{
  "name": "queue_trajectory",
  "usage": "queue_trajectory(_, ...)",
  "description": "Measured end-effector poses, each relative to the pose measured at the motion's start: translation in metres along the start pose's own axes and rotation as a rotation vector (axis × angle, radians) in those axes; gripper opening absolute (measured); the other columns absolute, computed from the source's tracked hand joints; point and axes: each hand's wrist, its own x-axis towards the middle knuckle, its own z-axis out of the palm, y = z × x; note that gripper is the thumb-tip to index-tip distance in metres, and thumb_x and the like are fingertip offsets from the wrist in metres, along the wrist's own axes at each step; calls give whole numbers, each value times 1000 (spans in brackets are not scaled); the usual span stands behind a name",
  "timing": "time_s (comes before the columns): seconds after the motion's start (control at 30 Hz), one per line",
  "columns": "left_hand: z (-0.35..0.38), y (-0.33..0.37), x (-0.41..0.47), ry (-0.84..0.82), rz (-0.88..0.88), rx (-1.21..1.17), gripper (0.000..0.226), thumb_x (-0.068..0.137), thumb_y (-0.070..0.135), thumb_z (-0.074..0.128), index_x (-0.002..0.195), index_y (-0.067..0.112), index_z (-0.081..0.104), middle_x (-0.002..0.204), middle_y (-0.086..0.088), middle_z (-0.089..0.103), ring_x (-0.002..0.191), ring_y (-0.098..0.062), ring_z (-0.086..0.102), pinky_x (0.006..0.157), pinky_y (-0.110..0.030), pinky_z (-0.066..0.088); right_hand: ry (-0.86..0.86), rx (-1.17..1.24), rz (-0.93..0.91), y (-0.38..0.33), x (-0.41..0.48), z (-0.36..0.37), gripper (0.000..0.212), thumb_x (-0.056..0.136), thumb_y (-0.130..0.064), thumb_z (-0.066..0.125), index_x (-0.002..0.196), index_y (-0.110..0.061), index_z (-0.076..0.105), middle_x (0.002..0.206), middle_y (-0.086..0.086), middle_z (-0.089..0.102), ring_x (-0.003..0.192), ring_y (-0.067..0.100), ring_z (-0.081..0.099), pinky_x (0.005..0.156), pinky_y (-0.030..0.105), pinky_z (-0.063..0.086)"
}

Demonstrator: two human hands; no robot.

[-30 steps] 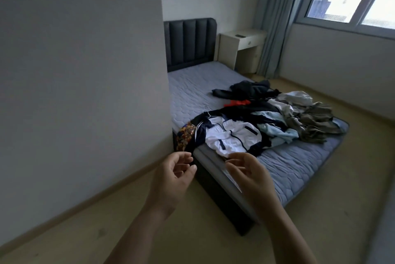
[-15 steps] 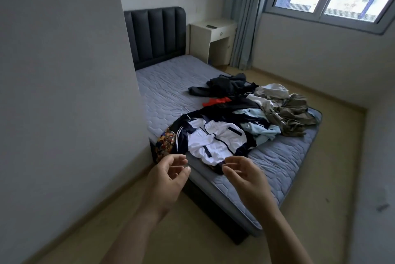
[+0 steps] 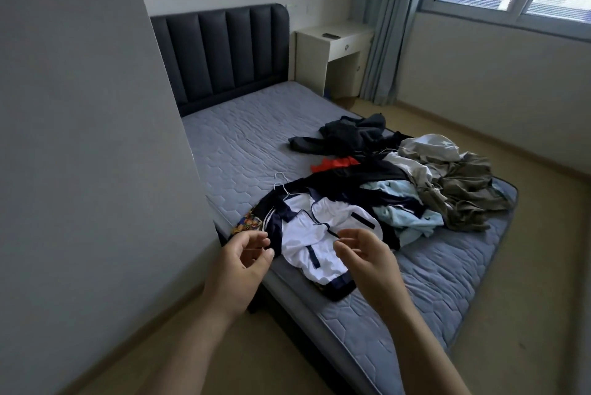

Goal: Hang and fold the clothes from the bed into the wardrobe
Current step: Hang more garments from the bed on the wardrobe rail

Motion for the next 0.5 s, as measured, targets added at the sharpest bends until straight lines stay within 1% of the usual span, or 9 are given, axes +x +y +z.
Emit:
queue_trajectory(0.07,2,-4,20,1,-33,1,23,85,7,67,98,26,63,95,5,69,86,-8,65,74,-13,47,-14,8,20,2,26,5,18,90,-14,64,106,-22,63,95,-7,69,85,4,65,67,14,52)
queue_trajectory(0.17,1,-11,47,17,-67,-10,23,85,4,66,99,22,64,96,3,69,85,-5,64,73,-9,48,-61,9,49,8,56,19,18,89,-14,64,103,-24,62,96,-7,69,87,9,66,77,26,55)
queue_trajectory(0.2,1,-13,56,23,-78,-13,22,86,3,66,100,19,64,96,3,69,86,-6,64,74,-8,48,-70,0,55,10,65,23,17,89,-15,65,103,-25,62,96,-7,68,88,10,66,78,27,55)
queue_trajectory(0.3,-3,-20,93,7,-100,-19,21,86,1,64,104,13,63,98,1,68,89,-10,63,76,-9,49,-61,-17,73,13,99,39,16,89,-15,64,99,-28,61,94,-9,68,87,8,67,79,26,54)
queue_trajectory(0.37,-10,-24,120,-6,-106,-15,21,86,0,63,104,11,64,97,-1,68,87,-10,63,75,-9,48,-61,-18,92,13,122,53,17,90,-16,64,98,-30,60,96,-9,69,88,9,66,80,27,53)
queue_trajectory(0.5,-31,-34,176,3,-86,25,19,85,3,65,100,15,66,94,3,70,86,-7,66,78,-16,51,-62,-34,118,8,167,85,15,90,-17,64,100,-28,61,98,-8,68,91,10,66,83,28,53)
